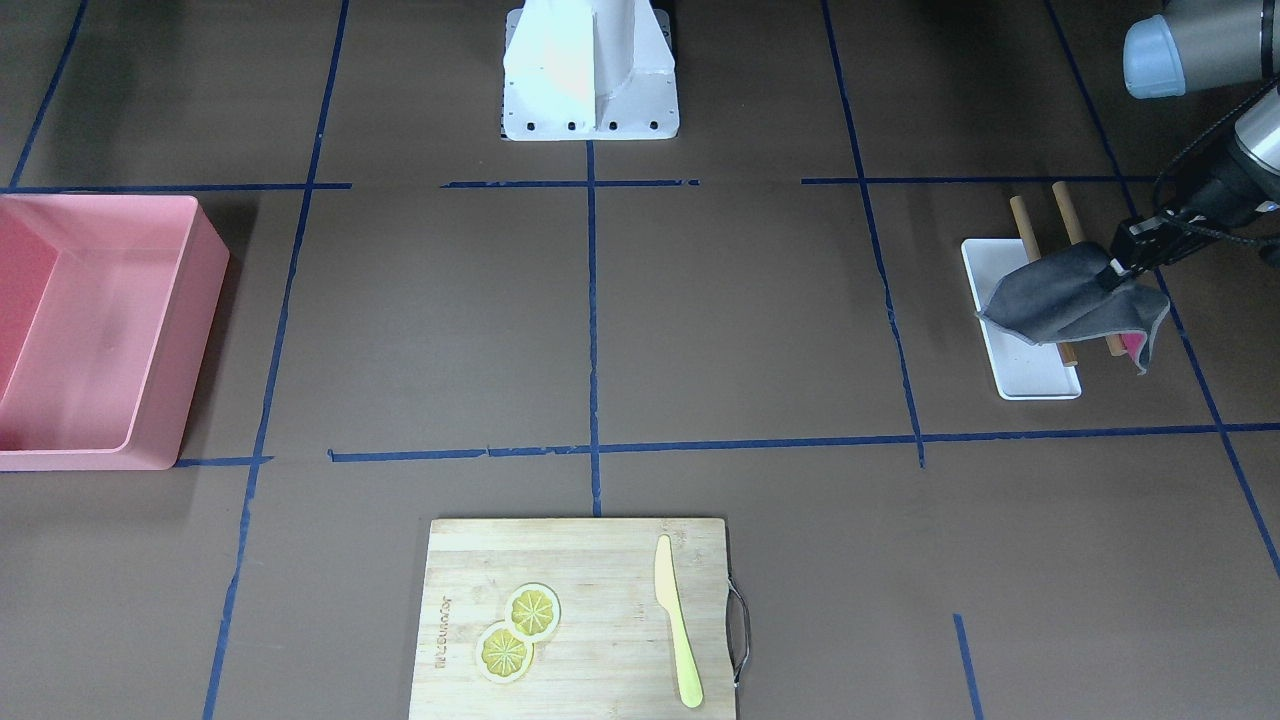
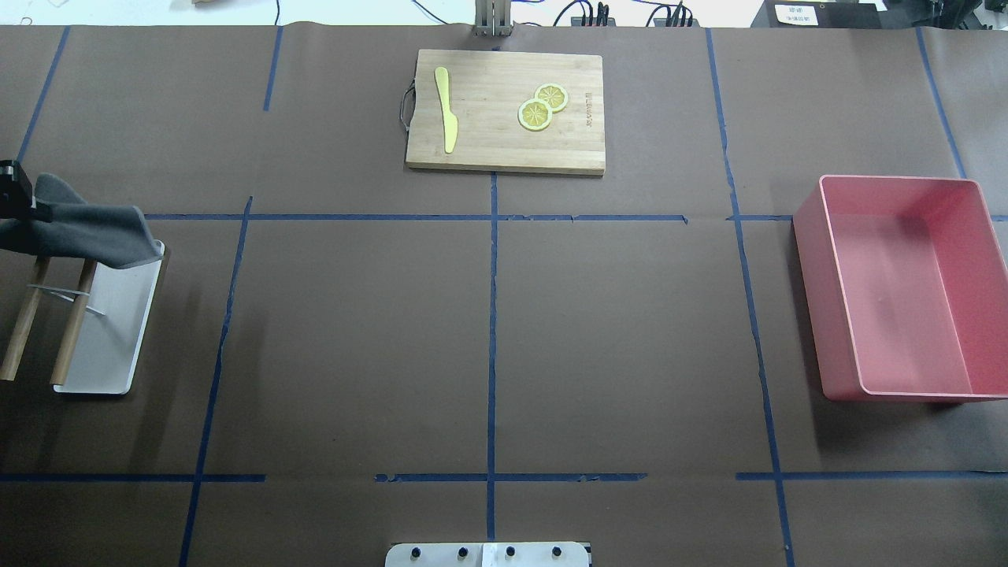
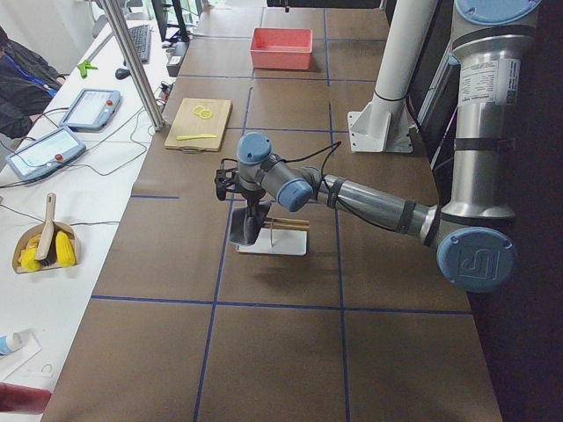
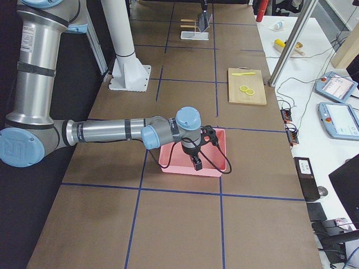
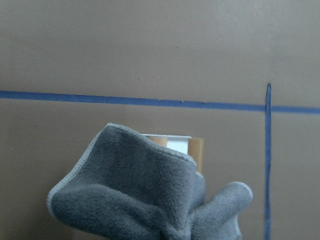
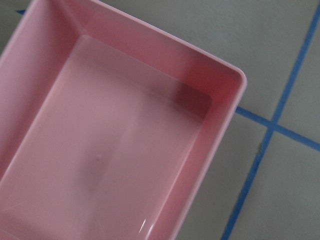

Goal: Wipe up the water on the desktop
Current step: 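Carry the grey cloth to table center with left gripper while right gripper approaches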

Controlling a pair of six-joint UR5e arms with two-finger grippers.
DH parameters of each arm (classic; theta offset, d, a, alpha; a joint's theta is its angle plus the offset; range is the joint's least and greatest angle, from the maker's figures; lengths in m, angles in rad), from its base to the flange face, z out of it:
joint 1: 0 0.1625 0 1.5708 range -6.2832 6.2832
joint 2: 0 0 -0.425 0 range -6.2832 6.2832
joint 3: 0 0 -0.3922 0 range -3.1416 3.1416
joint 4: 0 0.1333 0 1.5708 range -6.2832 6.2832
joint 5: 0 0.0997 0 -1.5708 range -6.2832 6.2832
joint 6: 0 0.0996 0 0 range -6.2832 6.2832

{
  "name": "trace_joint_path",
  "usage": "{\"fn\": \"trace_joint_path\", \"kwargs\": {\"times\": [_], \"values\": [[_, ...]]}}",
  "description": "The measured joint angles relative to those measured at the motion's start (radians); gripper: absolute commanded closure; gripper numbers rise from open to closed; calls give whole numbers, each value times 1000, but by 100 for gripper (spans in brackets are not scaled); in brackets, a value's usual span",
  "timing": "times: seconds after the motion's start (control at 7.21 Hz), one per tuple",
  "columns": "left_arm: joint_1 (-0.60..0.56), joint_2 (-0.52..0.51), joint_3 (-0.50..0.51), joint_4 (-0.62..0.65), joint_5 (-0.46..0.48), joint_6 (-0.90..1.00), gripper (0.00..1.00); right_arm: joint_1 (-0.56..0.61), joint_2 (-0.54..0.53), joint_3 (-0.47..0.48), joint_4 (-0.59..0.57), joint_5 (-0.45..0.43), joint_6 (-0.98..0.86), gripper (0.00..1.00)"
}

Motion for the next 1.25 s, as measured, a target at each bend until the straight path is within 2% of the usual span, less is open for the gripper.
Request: {"fn": "trace_joint_path", "kwargs": {"times": [0.55,0.97,1.25], "values": [[29,-159,-49,-9,-21,-490,100,-143,120,1,203,8,-55,0],[191,-358,-78,-10,-34,-937,100,-319,341,2,234,1,-68,0],[263,-459,-80,-11,-32,-1138,100,-395,468,18,239,-7,-39,0]]}}
